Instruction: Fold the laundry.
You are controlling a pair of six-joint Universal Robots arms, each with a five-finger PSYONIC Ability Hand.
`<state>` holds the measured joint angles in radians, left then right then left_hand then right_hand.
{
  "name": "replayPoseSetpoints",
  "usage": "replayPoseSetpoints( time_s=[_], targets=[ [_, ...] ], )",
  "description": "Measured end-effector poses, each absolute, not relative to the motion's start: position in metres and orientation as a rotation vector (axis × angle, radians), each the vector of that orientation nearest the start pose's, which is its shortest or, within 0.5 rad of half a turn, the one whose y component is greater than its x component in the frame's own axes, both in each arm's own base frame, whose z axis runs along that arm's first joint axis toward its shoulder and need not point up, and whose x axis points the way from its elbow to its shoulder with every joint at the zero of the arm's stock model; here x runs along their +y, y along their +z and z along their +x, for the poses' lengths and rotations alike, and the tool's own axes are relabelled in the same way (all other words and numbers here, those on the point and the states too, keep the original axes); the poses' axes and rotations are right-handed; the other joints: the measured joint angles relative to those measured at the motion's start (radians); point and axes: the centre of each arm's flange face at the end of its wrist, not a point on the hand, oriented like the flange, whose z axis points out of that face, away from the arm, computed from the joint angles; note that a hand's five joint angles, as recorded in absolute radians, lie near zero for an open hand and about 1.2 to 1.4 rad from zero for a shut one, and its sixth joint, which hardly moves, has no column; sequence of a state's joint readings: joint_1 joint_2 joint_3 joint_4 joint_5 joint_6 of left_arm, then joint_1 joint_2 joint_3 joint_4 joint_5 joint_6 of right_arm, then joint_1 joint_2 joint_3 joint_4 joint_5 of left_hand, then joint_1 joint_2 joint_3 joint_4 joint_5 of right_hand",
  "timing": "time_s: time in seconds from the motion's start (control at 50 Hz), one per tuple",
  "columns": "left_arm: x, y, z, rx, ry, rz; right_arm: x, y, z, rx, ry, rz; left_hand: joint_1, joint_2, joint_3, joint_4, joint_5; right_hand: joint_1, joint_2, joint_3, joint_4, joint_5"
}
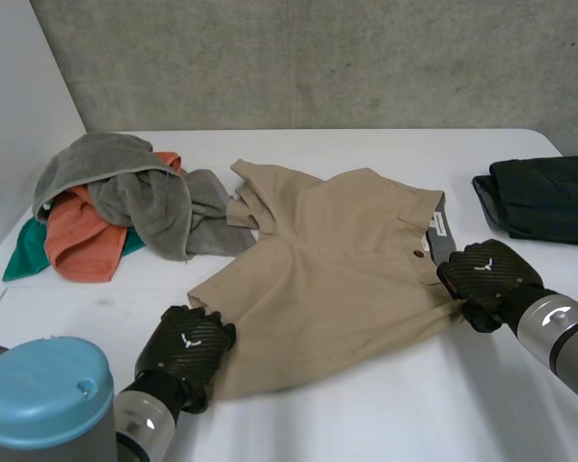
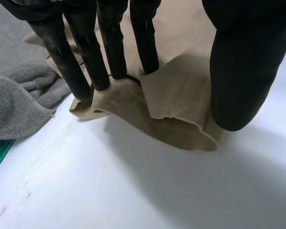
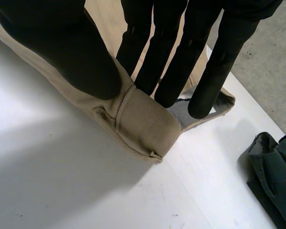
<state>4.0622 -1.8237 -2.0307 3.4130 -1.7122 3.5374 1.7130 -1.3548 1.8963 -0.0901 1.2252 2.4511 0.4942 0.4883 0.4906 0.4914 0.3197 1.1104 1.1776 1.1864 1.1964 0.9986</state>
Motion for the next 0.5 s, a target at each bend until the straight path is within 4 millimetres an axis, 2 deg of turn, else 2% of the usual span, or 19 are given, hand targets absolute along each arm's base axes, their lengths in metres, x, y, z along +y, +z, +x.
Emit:
replayPoseSetpoints(
  time_s=[0.02,0.04,0.08,0.1,0.12,0.18,0.28,0.3,0.34,0.38,0.42,0.44,0.46,0.48,0.5],
  targets=[
    [-0.142,0.132,-0.256,2.366,-1.696,1.226,-0.250,0.165,0.200,2.284,-1.707,-1.324,0.000,0.000,0.000,0.000,0.000,0.000,0.000,0.000,0.000,0.000],
    [-0.145,0.130,-0.257,2.366,-1.698,1.220,-0.249,0.166,0.199,2.287,-1.708,-1.320,0.287,0.276,0.272,0.273,0.266,0.000,0.000,0.000,0.000,0.000],
    [-0.147,0.129,-0.258,2.362,-1.708,1.216,-0.249,0.166,0.199,2.289,-1.709,-1.319,0.505,0.533,0.510,0.514,0.502,0.000,0.000,0.000,0.000,0.000],
    [-0.148,0.129,-0.259,2.359,-1.715,1.215,-0.249,0.167,0.199,2.289,-1.710,-1.319,0.505,0.533,0.510,0.514,0.502,0.000,0.000,0.000,0.000,0.000],
    [-0.148,0.130,-0.260,2.352,-1.731,1.210,-0.248,0.168,0.199,2.290,-1.711,-1.318,0.596,0.659,0.650,0.656,0.641,0.000,0.000,0.000,0.000,0.000],
    [-0.149,0.135,-0.261,2.337,-1.767,1.200,-0.247,0.171,0.199,2.289,-1.716,-1.319,0.601,0.703,0.694,0.701,0.679,0.000,0.000,0.000,0.000,0.000],
    [-0.152,0.189,-0.265,2.201,-2.041,1.104,-0.238,0.203,0.198,2.258,-1.780,-1.332,0.615,0.707,0.697,0.705,0.679,0.000,0.000,0.000,0.001,0.000],
    [-0.152,0.194,-0.265,2.189,-2.062,1.096,-0.237,0.209,0.198,2.251,-1.794,-1.334,0.615,0.707,0.697,0.705,0.679,0.000,0.000,0.000,0.002,0.000],
    [-0.151,0.226,-0.264,2.109,-2.193,1.041,-0.231,0.238,0.197,2.212,-1.872,-1.338,0.615,0.707,0.697,0.705,0.679,0.000,0.000,0.003,0.004,0.000],
    [-0.149,0.244,-0.263,2.069,-2.253,1.014,-0.226,0.254,0.196,2.190,-1.917,-1.338,0.615,0.707,0.697,0.705,0.679,0.000,-0.001,0.004,0.004,0.005],
    [-0.145,0.273,-0.259,2.013,-2.332,0.974,-0.219,0.285,0.193,2.147,-2.007,-1.333,0.615,0.707,0.698,0.706,0.679,0.000,-0.001,0.005,0.004,0.005],
    [-0.144,0.279,-0.258,2.003,-2.347,0.966,-0.217,0.292,0.192,2.138,-2.029,-1.331,0.615,0.708,0.698,0.706,0.679,0.000,-0.001,0.005,0.004,0.007],
    [-0.141,0.293,-0.256,1.982,-2.375,0.952,-0.213,0.308,0.190,2.116,-2.078,-1.325,0.615,0.708,0.698,0.706,0.679,0.000,-0.001,0.005,0.004,0.007],
    [-0.140,0.300,-0.255,1.973,-2.387,0.946,-0.211,0.312,0.190,2.111,-2.090,-1.324,0.615,0.708,0.698,0.706,0.679,0.000,-0.001,0.006,0.004,0.007],
    [-0.137,0.310,-0.253,1.964,-2.402,0.940,-0.207,0.328,0.188,2.092,-2.132,-1.318,0.615,0.708,0.698,0.706,0.679,0.000,-0.001,0.006,0.004,0.007]
  ],
)
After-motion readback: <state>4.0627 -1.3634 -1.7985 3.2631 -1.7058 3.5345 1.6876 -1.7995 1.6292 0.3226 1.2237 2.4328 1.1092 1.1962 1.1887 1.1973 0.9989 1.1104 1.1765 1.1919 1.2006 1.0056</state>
